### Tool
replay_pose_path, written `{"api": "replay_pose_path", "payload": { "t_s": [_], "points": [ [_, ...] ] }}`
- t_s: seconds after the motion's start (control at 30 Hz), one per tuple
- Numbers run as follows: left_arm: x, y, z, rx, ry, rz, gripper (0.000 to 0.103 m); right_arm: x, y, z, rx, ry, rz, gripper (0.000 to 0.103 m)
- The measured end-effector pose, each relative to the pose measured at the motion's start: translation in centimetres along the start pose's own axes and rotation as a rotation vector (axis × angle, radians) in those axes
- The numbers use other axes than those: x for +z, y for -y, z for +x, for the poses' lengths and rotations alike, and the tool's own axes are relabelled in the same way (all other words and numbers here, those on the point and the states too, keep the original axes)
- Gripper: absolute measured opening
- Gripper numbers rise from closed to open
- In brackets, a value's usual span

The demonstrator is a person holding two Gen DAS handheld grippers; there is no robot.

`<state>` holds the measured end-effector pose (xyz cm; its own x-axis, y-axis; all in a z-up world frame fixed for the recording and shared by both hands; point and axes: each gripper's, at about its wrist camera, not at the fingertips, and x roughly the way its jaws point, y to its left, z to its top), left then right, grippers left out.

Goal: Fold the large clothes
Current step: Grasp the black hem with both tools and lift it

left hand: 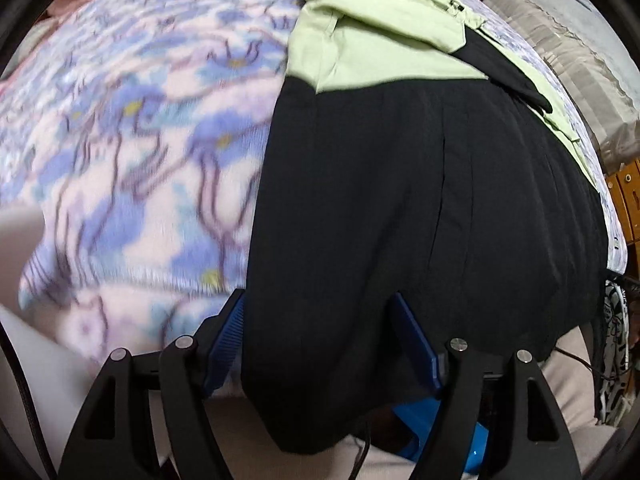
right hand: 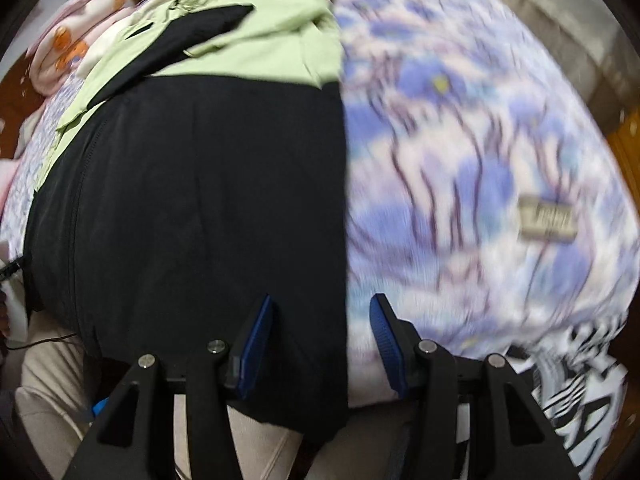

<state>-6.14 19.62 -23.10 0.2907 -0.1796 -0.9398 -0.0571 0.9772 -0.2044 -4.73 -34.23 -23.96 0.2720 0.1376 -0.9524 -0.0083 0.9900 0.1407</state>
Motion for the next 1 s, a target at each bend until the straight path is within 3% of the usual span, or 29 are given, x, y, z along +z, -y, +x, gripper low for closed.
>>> {"api": "replay_pose_path", "payload": {
  "t_s": [0.23,0.3,0.33,0.37,0.47,0.63,0.83,0.9,1.0],
  "points": [
    [-1.4,0.2,0.4,0.003,-0.011,0.017,0.074,-1.7,-0.3,1.7,0.084,-0.010,-0.015,0.050],
    [-1.1,0.9,0.4,-0.014,-0.037,0.032,0.053,-1.7,-1.1,1.6,0.084,-0.015,-0.041,0.036],
    [-0.8,1.2,0.4,-0.042,-0.058,0.046,0.026,-1.5,-1.7,1.3,0.097,-0.013,-0.065,0.015],
    [-0.6,1.8,0.1,-0.061,-0.067,0.058,0.009,-1.4,-2.2,0.9,0.095,-0.007,-0.088,0.012],
    [-0.3,3.5,-1.4,-0.133,-0.059,0.104,0.006,-1.0,-4.7,-1.3,0.108,0.047,-0.209,0.011],
    [1.9,5.6,-5.3,-0.349,0.023,0.078,0.005,0.6,-7.6,-6.2,0.253,0.159,-0.310,0.011],
    [7.5,5.7,-11.1,-0.530,0.253,-0.093,0.005,6.1,-6.3,-11.6,0.469,0.362,-0.145,0.010],
    [10.2,5.0,-12.6,-0.556,0.323,-0.161,0.005,8.9,-5.2,-13.1,0.502,0.423,-0.069,0.010],
    [14.4,3.8,-13.8,-0.524,0.392,-0.203,0.005,13.3,-4.1,-14.1,0.513,0.481,0.046,0.010]
  ]
}}
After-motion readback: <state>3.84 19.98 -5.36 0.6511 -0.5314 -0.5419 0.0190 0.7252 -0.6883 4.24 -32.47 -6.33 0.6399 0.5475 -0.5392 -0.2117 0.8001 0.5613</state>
